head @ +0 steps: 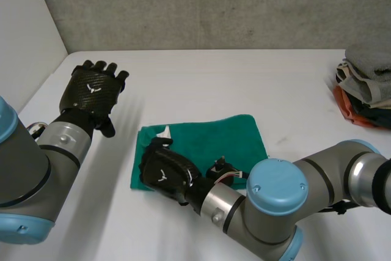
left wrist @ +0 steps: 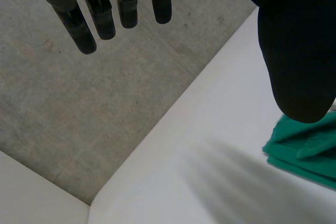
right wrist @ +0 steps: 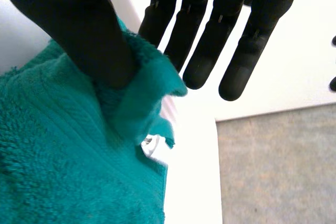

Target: Fold the laundry.

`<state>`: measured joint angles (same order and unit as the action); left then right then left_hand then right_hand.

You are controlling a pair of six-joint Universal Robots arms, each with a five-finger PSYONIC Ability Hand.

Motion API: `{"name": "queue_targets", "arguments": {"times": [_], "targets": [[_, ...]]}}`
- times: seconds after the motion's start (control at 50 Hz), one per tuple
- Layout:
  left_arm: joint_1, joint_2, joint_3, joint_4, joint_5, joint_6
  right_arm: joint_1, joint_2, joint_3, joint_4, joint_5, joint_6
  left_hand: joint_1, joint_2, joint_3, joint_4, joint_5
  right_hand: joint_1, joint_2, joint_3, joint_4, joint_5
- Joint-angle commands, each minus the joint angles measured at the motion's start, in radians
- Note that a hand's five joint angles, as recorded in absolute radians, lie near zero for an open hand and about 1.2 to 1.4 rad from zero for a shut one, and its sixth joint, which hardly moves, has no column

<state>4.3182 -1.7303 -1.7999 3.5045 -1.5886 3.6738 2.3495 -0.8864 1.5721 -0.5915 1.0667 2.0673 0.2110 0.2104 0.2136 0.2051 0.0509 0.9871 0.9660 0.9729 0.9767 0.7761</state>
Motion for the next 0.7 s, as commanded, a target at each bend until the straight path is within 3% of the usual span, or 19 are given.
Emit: {"name": "queue_targets", "arguments": {"times": [0.02,0.12,0.26,0.36,0.48,0.62,0.68,0.7], "targets": [[-0.005,-0.018,0.027,0.047,-0.002,0.0,-0.025,-0.136,0.023,0.01,0.29,0.15,-0.03,-0.029,-0.032,-0.024,-0.044,-0.813,-0.791,-0.798,-0.802,-0.776],[-0.058,-0.032,0.065,0.048,-0.001,-0.008,-0.11,-0.324,0.1,0.03,0.355,0.44,-0.03,-0.029,-0.032,-0.024,-0.044,-0.813,-0.791,-0.798,-0.802,-0.776],[-0.199,-0.098,0.12,0.048,-0.001,-0.06,-0.215,-0.373,0.131,0.266,0.368,0.73,-0.03,-0.029,-0.032,-0.024,-0.044,-0.813,-0.791,-0.798,-0.802,-0.776],[-0.319,-0.213,0.154,0.048,-0.002,-0.087,-0.302,-0.367,0.155,0.416,0.381,0.754,-0.027,-0.026,-0.03,-0.021,-0.041,-0.813,-0.791,-0.798,-0.802,-0.776],[-0.353,-0.351,0.223,0.039,-0.065,-0.083,-0.323,-0.353,0.198,0.418,0.391,0.746,-0.012,-0.012,-0.015,-0.006,-0.027,-0.791,-0.77,-0.777,-0.78,-0.754],[-0.31,-0.413,0.243,0.031,-0.218,-0.064,-0.338,-0.272,0.212,0.4,0.394,0.734,-0.015,-0.015,-0.018,-0.009,-0.03,-0.407,-0.385,-0.392,-0.396,-0.37],[-0.281,-0.411,0.22,0.01,-0.222,-0.037,-0.348,-0.26,0.207,0.394,0.394,0.729,-0.015,-0.015,-0.018,-0.009,-0.03,0.036,0.057,0.05,0.046,0.072],[-0.278,-0.408,0.211,0.002,-0.222,-0.029,-0.349,-0.259,0.207,0.381,0.394,0.723,-0.015,-0.015,-0.018,-0.009,-0.03,0.293,0.314,0.307,0.303,0.33]]}}
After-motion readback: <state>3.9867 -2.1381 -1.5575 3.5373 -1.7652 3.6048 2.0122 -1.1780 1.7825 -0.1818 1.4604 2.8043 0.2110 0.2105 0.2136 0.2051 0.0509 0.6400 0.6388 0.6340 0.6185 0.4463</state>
